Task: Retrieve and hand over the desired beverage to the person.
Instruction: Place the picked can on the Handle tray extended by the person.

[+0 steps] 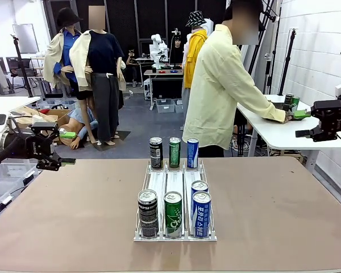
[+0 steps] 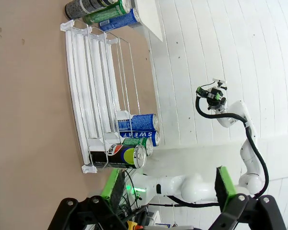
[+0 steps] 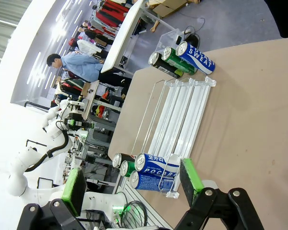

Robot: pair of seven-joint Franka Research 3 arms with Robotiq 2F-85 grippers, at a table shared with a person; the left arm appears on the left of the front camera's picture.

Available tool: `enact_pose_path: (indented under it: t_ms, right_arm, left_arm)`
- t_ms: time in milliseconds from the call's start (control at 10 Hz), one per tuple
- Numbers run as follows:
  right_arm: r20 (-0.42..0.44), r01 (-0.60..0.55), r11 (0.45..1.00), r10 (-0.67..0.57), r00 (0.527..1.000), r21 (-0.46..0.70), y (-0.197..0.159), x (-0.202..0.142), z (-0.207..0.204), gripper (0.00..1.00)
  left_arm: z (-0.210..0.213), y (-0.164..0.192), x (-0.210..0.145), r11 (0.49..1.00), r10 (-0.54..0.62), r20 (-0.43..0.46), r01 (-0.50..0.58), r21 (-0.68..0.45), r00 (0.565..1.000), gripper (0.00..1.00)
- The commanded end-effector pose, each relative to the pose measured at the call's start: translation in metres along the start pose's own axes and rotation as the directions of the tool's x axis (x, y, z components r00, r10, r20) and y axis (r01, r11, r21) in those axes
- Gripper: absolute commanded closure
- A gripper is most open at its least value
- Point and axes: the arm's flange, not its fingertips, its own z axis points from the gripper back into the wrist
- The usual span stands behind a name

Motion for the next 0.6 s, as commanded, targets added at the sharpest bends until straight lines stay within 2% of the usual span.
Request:
enact_pose_path:
  t_ms: [0, 500]
  right_arm:
    - [-0.001, 0.003, 1.000, -0.003, 1.000, 0.010, 0.0011, 0.0011, 0.0000, 0.00]
    - [-0.001, 0.003, 1.000, -0.003, 1.000, 0.010, 0.0011, 0.0011, 0.0000, 0.00]
  left_arm:
    - [0.0012, -0.0017, -0.0032, 1.000, 0.006, 0.010, -0.007, 0.014, 1.000, 0.00]
    - [0.0012, -0.0017, -0.0032, 1.000, 0.006, 0.010, -0.007, 0.014, 1.000, 0.00]
